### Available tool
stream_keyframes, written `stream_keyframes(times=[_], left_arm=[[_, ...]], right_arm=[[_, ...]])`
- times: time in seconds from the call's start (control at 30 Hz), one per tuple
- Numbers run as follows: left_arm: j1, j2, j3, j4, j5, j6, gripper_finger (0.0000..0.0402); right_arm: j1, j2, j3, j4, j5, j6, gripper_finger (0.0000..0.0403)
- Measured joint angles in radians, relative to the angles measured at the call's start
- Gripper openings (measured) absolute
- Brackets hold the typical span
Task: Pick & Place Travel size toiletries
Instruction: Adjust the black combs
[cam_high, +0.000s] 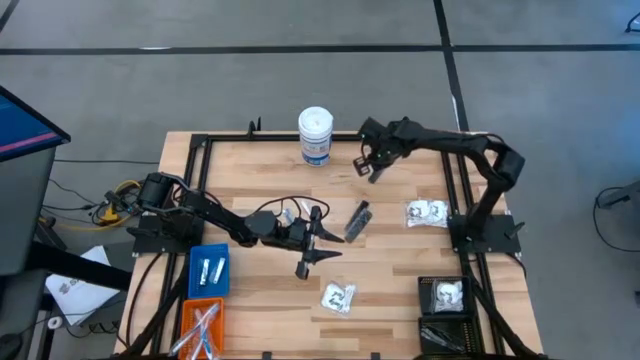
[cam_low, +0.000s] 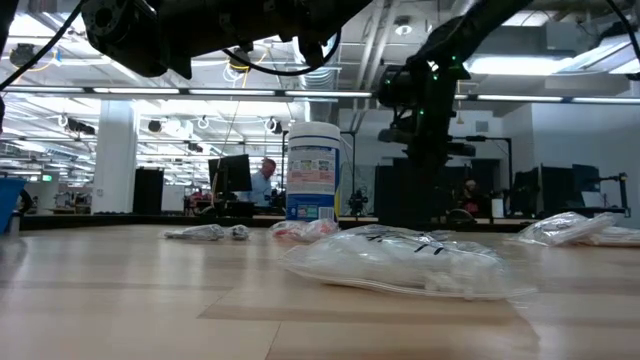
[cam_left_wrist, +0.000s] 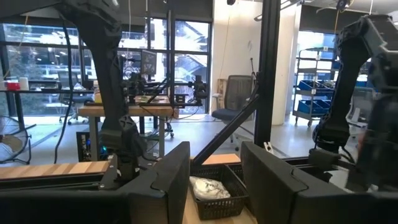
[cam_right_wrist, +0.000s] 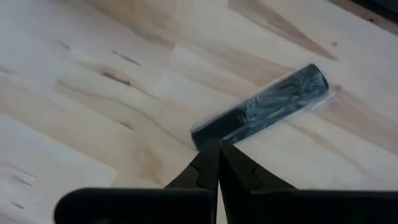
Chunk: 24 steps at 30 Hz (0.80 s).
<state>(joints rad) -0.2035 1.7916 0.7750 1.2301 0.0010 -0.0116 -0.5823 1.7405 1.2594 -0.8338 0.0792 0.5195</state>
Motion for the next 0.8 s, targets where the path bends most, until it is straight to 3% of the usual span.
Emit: stream_keyframes(times=[0.3,0.8], left_arm=[[0.000,0.000,0.000,0.000,0.000,0.004,0.0136],[0.000,0.000,0.000,0.001,0.000,0.004,0.0136]], right_arm=[[-0.098,0.000,0.000,0.046,-0.058,-0.014,0.0000],[-0.098,0.168,0.003,0.052,-0.160,-0.030,0.0000]])
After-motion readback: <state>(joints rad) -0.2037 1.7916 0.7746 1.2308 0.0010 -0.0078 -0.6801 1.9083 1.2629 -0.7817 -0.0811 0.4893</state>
